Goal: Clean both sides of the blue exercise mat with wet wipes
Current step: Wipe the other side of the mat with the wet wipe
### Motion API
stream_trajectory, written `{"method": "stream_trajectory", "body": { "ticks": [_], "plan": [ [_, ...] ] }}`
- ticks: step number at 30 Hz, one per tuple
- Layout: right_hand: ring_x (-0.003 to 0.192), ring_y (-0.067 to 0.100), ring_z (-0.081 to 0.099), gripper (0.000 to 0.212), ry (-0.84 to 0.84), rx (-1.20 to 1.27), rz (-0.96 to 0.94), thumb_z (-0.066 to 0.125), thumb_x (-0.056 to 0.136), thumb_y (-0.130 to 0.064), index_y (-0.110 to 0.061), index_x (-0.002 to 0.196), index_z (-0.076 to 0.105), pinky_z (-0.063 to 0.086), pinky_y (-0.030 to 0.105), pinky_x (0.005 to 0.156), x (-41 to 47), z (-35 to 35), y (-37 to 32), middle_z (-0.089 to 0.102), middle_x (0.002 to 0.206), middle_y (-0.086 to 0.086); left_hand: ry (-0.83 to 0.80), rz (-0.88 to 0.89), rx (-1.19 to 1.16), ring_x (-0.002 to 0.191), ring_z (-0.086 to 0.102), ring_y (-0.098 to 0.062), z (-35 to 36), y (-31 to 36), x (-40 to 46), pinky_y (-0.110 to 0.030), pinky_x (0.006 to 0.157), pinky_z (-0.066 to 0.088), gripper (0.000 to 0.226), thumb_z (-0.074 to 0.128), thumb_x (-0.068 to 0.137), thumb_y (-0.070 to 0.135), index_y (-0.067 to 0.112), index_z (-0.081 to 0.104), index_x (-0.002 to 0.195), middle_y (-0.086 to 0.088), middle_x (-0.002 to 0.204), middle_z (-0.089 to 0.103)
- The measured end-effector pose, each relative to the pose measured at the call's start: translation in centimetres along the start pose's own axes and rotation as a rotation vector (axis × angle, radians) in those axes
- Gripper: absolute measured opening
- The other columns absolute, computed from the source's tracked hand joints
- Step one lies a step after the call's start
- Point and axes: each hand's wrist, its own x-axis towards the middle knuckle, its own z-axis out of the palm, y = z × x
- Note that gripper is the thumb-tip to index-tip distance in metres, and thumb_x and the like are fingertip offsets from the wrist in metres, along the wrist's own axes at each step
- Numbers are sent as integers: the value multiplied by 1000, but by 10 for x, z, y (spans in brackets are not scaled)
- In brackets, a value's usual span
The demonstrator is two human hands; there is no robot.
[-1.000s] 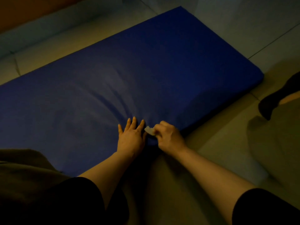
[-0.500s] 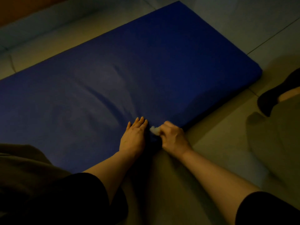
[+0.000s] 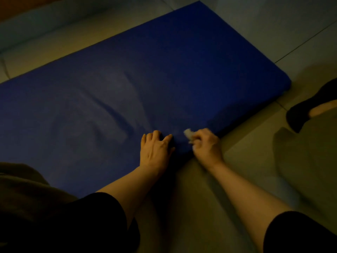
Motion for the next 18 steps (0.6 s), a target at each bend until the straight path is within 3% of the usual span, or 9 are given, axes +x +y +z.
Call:
{"method": "stream_trajectory", "body": {
  "ticks": [2,4,6,8,10,12,16,18],
  "plan": [
    [79,29,57,13,100,-32,172,55,77,8,0,83,63,34,20,62,16,-22,23,60,93,16,-24,74,-57,136,33,-25,1,1,10,-41,117,15,47,52,95,41,26,45,139,0,144,37],
    [81,21,54,12,120,-104,234,53,84,4,-3,89,61,32,15,60,22,-33,36,57,100,13,-82,103,-158,147,13,-24,-1,4,22,-38,120,8,58,55,95,39,20,36,146,-4,158,22],
    [76,31,57,14,177,-140,181,47,83,-3,-3,83,61,31,21,60,18,-26,28,58,92,16,-105,97,-217,149,1,-21,-4,9,34,-37,119,4,67,53,96,40,17,24,152,-5,162,10],
    [66,34,57,23,113,-129,19,39,76,-12,-4,76,60,35,28,60,5,-6,13,58,79,16,-107,86,-210,149,-3,-20,-4,15,45,-37,119,1,69,49,98,40,16,16,154,-6,162,4],
    [65,35,58,21,-9,-123,-101,42,75,-11,-5,76,61,43,35,61,-3,8,7,58,77,13,-139,57,-192,149,-6,-20,-1,17,54,-42,118,-2,71,46,99,42,16,11,154,-6,162,-2],
    [65,35,58,15,-21,-144,-129,47,72,-7,-5,75,62,41,34,61,8,1,11,57,77,13,-181,17,-182,149,-8,-21,3,15,55,-47,118,-3,74,45,98,45,17,7,155,-6,162,-5],
    [79,38,58,17,145,-217,177,52,79,8,0,88,63,40,33,68,41,-29,45,57,95,19,-175,5,-192,149,-10,-19,16,14,55,-47,117,-8,76,46,98,46,20,3,155,-3,162,-8],
    [77,39,57,15,168,-245,208,52,81,5,0,90,63,39,33,65,44,-23,43,57,95,19,-126,4,-218,148,-11,-17,23,13,53,-44,117,-11,76,47,97,45,21,3,155,-2,162,-8]
  ]
}}
